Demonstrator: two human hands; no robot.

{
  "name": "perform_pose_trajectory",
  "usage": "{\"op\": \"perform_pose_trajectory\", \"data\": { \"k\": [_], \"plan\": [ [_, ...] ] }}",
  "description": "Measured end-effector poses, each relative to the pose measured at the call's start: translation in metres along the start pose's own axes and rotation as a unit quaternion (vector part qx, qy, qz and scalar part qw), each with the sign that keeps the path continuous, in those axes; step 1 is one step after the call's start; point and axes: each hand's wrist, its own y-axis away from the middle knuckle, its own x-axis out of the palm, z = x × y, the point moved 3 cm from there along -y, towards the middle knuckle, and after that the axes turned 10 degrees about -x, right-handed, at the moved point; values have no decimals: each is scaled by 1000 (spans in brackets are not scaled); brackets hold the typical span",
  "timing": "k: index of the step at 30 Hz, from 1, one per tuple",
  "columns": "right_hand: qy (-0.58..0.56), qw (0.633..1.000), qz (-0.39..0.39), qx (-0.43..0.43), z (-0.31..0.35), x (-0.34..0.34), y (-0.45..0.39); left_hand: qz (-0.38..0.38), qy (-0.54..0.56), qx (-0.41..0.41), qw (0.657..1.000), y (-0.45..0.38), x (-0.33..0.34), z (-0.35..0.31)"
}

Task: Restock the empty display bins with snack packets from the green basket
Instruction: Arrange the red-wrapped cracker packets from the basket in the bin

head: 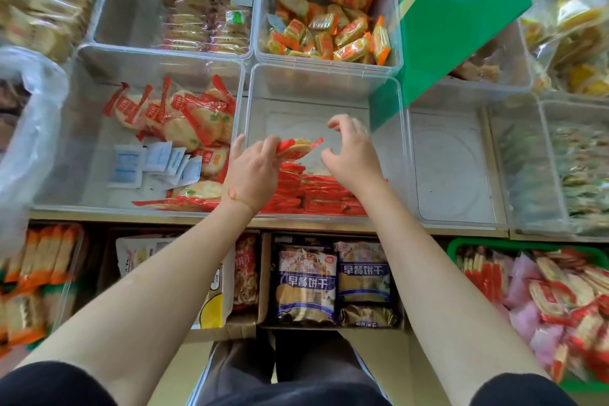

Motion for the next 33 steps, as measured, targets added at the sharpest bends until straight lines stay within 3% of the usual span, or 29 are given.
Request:
{"op": "perform_pose_trajectory", "data": {
  "k": [3,5,11,17,26,30,33],
  "plan": [
    [9,993,61,-100,31,5,-8,4,-11,1,1000,0,0,0],
    [33,987,100,-122,38,15,-13,0,-9,2,1000,1,-1,-1],
    [-39,999,-34,10,-1,-20,-19,36,-58,12,998,4,-7,-7],
    [-1,988,59,145,-36,1,-10,44,-59,11,997,4,-6,-6],
    [63,963,234,117,-36,29,1,54,-89,5,995,4,-4,-5],
    [52,965,233,104,-35,29,1,56,-103,4,993,3,-3,-4],
    [36,981,168,92,-29,26,12,59,-108,7,992,3,-2,-5]
  ]
}}
